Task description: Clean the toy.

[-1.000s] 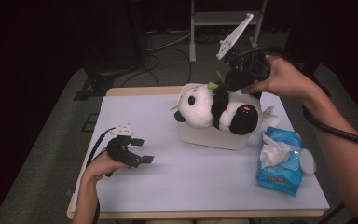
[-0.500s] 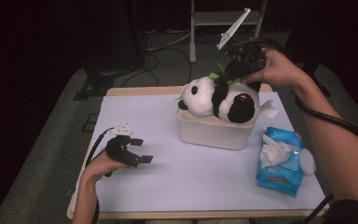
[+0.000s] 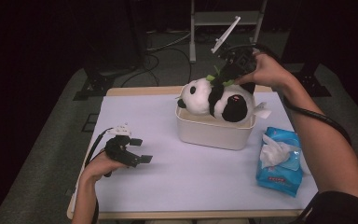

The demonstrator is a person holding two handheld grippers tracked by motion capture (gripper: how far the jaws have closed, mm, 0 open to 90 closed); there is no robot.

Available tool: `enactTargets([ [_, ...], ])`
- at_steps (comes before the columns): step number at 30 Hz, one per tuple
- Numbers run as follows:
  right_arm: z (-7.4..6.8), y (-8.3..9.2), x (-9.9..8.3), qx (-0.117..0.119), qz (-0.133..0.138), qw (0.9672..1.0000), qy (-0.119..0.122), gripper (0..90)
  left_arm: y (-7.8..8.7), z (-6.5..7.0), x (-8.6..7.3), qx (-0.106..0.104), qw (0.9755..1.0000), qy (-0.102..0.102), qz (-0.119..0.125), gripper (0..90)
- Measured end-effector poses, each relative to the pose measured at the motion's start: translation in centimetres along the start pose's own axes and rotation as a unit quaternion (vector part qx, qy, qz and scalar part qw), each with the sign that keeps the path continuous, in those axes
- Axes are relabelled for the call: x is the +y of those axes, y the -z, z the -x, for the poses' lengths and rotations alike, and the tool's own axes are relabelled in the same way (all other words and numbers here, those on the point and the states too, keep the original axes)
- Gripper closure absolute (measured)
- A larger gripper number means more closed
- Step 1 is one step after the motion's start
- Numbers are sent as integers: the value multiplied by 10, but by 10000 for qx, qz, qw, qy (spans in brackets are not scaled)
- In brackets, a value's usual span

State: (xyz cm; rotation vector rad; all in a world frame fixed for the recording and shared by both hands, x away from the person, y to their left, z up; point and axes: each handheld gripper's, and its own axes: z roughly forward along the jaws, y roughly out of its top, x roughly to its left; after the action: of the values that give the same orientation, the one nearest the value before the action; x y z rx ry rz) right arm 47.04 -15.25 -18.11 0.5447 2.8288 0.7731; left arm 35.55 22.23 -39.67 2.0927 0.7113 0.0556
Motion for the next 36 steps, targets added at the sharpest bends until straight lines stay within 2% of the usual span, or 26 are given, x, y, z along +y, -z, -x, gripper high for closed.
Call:
enactTargets([
  [12,15,-21,-5,-28,-138,9997,-175,751,0,-1,-1,15,10000,-12,-16,79],
  [15,19,-28,-9,38,-149,9996,-235,751,0,-1,-2,9,10000,3,-22,79],
  [26,17,-50,-16,183,-179,9993,-256,749,2,0,-1,24,10000,0,19,79],
  [29,14,-58,-18,124,-206,9994,-229,749,3,0,-1,41,10000,-8,38,79],
  [32,14,-61,-18,163,-246,9993,-225,748,3,0,-1,31,10000,-6,36,79],
  [36,13,-60,-15,88,-189,9997,-156,748,3,0,-1,32,10000,-11,39,79],
])
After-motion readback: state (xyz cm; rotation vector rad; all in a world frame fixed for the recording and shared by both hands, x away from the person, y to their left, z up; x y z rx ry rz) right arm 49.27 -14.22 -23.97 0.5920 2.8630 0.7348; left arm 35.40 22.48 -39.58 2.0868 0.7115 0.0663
